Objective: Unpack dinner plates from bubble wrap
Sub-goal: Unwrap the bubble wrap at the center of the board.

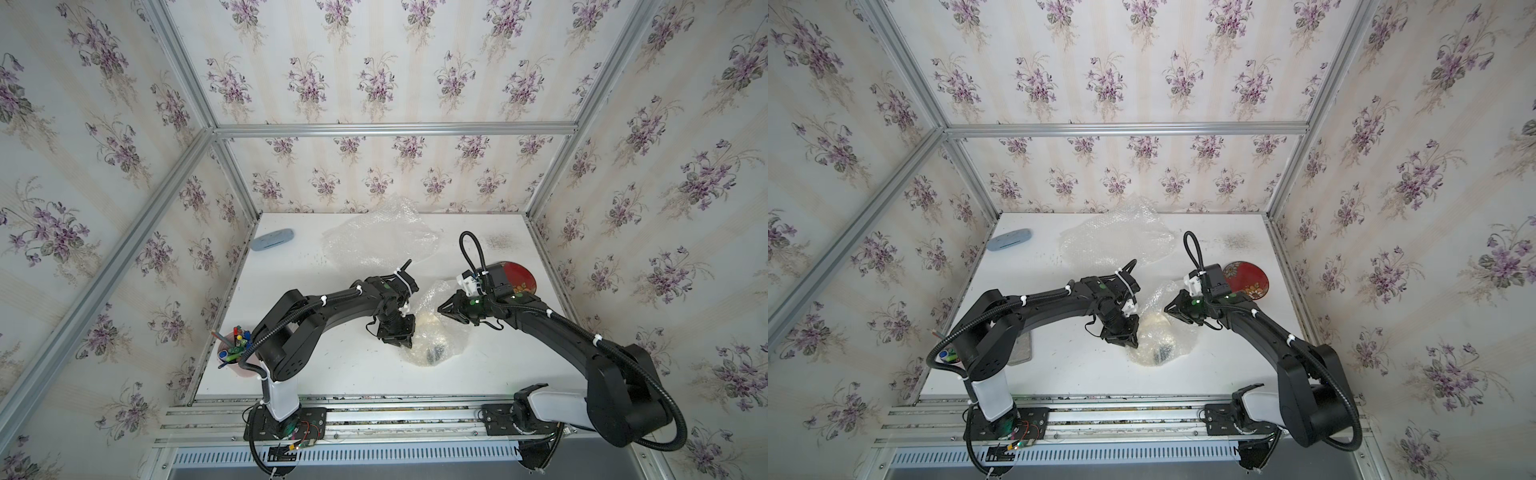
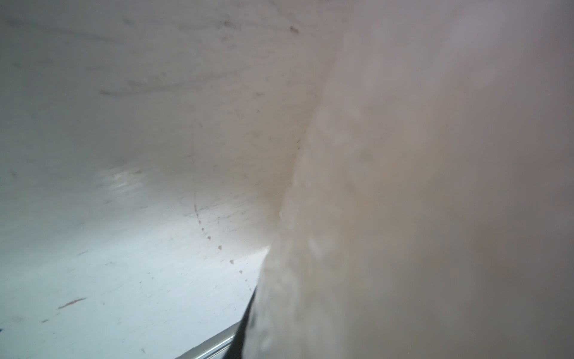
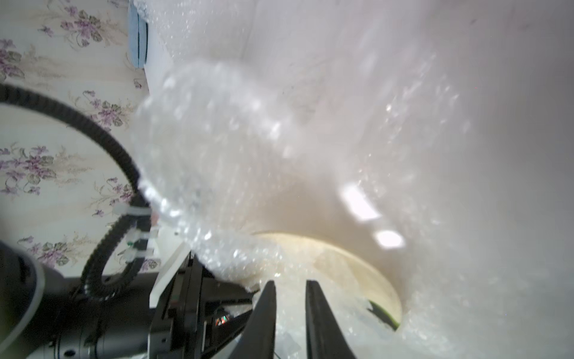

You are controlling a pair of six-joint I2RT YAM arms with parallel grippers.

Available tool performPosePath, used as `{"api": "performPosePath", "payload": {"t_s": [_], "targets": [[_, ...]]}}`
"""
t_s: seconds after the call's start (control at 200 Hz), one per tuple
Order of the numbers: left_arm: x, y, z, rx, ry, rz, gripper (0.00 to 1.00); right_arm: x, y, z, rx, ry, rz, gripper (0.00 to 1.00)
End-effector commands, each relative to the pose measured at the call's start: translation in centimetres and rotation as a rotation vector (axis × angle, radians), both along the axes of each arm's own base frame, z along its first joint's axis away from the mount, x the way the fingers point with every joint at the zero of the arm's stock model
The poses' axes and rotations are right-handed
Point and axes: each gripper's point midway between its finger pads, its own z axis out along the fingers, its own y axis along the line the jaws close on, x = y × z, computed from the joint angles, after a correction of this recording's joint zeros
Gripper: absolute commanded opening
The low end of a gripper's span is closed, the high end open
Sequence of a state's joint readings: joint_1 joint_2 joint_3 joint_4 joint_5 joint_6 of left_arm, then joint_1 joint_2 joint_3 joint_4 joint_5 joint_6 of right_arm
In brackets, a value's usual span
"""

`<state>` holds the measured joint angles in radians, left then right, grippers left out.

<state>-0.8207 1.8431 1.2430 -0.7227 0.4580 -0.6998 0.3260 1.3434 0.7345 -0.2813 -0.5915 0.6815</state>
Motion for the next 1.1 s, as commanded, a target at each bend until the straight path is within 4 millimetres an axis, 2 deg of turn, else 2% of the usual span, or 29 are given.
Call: {"api": "performPosePath", "payload": {"t_s": [0.0, 0.145, 0.235, 0.295, 0.46, 0.555, 0.615, 0.66, 0.74, 0.859, 0.979, 1.094], "targets": [[-0.3, 0.6, -0.1, 0.03, 0.001, 0.006, 0.19, 2.5, -0.6, -0.5, -0.02, -0.046, -0.03, 0.21], [-0.4, 0.5, -0.3, 0.03, 0.005, 0.005, 0.19, 4.4, -2.0, -2.7, -0.065, -0.01, -0.064, 0.21], [-0.5, 0.5, -0.5, 0.032, 0.008, 0.005, 0.19, 5.0, -2.7, -3.1, -0.061, 0.001, -0.071, 0.2], [-0.4, 0.4, -0.4, 0.026, 0.005, 0.004, 0.22, 5.3, -2.9, -2.0, -0.055, -0.02, -0.066, 0.2], [0.3, 0.0, 1.0, -0.002, -0.034, 0.011, 0.46, 5.3, -3.1, 3.1, -0.051, -0.113, -0.051, 0.23], [0.4, 0.2, 1.6, -0.01, -0.046, 0.023, 0.61, 4.4, -3.2, 5.3, -0.04, -0.143, -0.045, 0.25], [0.4, 0.5, 1.9, -0.013, -0.049, 0.03, 0.73, 3.4, -3.4, 5.9, -0.046, -0.143, -0.034, 0.25], [0.3, 0.8, 2.0, -0.014, -0.05, 0.035, 0.78, 2.5, -3.5, 6.3, -0.047, -0.142, -0.024, 0.25], [0.3, 1.3, 2.2, -0.015, -0.05, 0.048, 0.85, 0.6, -3.3, 6.6, -0.025, -0.123, 0.002, 0.28], [0.5, 2.2, 2.4, -0.012, -0.055, 0.067, 0.99, -2.8, -2.4, 6.0, -0.045, -0.06, 0.091, 0.38], [1.5, 2.6, 3.3, -0.033, -0.07, 0.09, 0.99, -4.7, -2.3, 6.0, -0.127, -0.053, 0.132, 0.45], [2.8, 2.7, 4.3, -0.059, -0.093, 0.106, 0.99, -4.8, -1.2, 7.1, -0.089, -0.078, 0.129, 0.46]]}}
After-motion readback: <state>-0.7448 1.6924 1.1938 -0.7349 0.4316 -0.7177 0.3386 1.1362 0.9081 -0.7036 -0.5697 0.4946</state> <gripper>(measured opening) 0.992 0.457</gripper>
